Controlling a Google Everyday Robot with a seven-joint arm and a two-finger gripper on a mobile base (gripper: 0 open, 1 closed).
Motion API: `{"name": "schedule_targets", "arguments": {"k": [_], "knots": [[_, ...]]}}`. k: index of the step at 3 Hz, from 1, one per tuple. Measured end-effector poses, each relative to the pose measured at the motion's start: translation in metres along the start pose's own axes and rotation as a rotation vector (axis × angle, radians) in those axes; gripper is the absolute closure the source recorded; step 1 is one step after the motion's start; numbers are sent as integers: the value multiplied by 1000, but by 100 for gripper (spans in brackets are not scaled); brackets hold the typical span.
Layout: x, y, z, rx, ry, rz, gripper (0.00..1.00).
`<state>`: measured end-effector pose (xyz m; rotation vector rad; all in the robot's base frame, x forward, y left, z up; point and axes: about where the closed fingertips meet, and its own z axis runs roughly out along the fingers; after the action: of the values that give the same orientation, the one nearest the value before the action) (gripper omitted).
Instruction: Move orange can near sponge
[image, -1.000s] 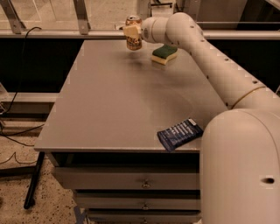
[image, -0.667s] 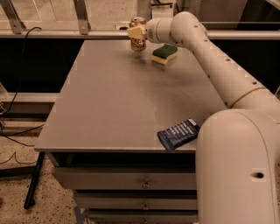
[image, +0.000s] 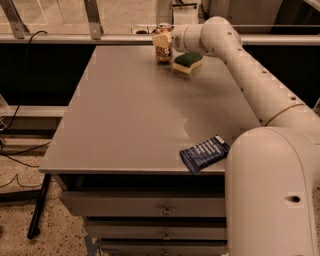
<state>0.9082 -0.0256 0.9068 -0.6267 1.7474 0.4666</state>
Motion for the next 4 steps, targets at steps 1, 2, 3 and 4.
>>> {"name": "schedule_targets", "arguments": {"k": [1,2,3,4], "knots": [[3,-2,-2,-7,-3,-2,12],[6,-1,-4,-16,-7,-2,0],[7,1,-10,-47,-41,-4,0],[10,-4,-42,-67,-115,1,0]]}}
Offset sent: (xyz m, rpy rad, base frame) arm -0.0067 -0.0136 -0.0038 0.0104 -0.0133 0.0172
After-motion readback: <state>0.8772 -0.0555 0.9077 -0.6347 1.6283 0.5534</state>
